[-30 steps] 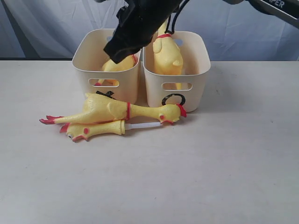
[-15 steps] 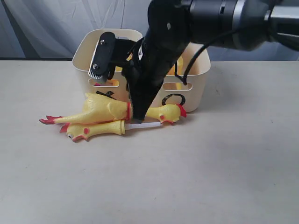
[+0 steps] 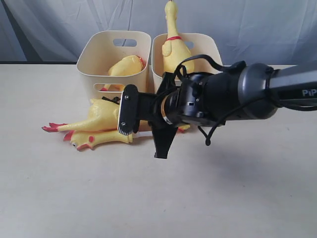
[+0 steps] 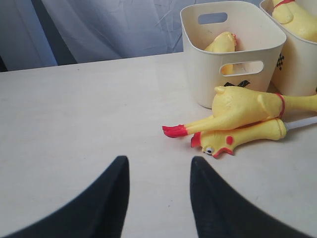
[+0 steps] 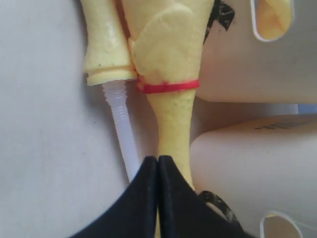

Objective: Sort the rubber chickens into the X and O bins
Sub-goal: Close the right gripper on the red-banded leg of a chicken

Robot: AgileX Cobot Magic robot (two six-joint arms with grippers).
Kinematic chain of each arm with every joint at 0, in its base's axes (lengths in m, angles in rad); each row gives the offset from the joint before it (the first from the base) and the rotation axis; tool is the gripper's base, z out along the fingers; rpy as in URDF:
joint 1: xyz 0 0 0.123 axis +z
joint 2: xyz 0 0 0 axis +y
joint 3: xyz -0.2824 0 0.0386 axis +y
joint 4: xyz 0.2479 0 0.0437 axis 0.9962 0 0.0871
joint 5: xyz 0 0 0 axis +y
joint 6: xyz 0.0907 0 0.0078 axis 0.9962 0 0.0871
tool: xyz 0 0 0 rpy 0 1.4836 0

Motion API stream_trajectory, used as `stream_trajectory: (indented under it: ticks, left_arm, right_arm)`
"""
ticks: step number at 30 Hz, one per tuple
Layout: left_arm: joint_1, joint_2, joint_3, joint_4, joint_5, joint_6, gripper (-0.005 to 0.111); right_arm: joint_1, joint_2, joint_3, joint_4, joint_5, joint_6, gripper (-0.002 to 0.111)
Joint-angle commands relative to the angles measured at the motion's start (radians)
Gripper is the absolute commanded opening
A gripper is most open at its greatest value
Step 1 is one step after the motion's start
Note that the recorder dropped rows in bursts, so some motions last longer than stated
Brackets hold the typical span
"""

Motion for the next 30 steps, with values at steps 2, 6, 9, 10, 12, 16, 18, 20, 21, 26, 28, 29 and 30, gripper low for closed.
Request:
stream_trajectory:
  ticks: [2, 6, 9, 10, 12, 16, 18, 20, 21, 26, 28, 29, 30]
  left_arm:
    - [-0.001, -0.008, 0.004, -0.009, -0.009, 0.002, 0.039]
    - [-0.001, -0.008, 0.004, -0.009, -0.009, 0.002, 0.039]
    - [-0.001, -0.008, 0.004, -0.013, -0.009, 0.002, 0.039]
    - [-0.001, -0.008, 0.004, -0.013, -0.009, 0.002, 0.039]
    - [-0.001, -0.008, 0.004, -0.013, -0.009, 0.002, 0.039]
    - [-0.001, -0.008, 0.004, -0.013, -0.009, 0.002, 0.039]
    - [-0.001, -0.008, 0.004, -0.013, -0.009, 0.002, 0.039]
    - [-0.001, -0.008, 0.004, -0.013, -0.009, 0.002, 0.039]
    - [-0.001, -0.008, 0.004, -0.013, -0.009, 0.002, 0.039]
    - [-0.001, -0.008, 0.004, -0.013, -0.009, 0.002, 0.039]
    - [-0.001, -0.008, 0.004, -0.013, -0.009, 0.002, 0.039]
    - [-0.001, -0.008, 0.004, -0.013, -0.009, 0.002, 0.039]
    - [-0.001, -0.008, 0.004, -0.013, -0.009, 0.002, 0.039]
  right_arm:
    - [0.0, 0.031, 0.005, -0.117, -0.023, 0.15, 0.011]
    - [0.0, 0.046, 0.005, -0.132, -0.023, 0.169, 0.035]
    - [0.0, 0.059, 0.005, -0.154, -0.019, 0.179, 0.038]
    - [0.0, 0.062, 0.005, -0.165, -0.019, 0.19, 0.038]
    - [0.0, 0.066, 0.005, -0.189, -0.019, 0.211, 0.038]
    - [0.0, 0.08, -0.015, -0.214, -0.007, 0.237, 0.038]
    - [0.0, 0.088, -0.033, -0.216, -0.001, 0.24, 0.038]
    - [0.0, 0.095, -0.05, -0.216, 0.007, 0.24, 0.038]
    - [0.0, 0.096, -0.052, -0.216, 0.007, 0.24, 0.038]
    - [0.0, 0.112, -0.072, -0.238, 0.013, 0.25, 0.038]
    - [0.0, 0.126, -0.085, -0.243, 0.029, 0.255, 0.038]
    - [0.0, 0.135, -0.091, -0.243, 0.037, 0.257, 0.038]
    - [0.0, 0.14, -0.099, -0.243, 0.044, 0.257, 0.038]
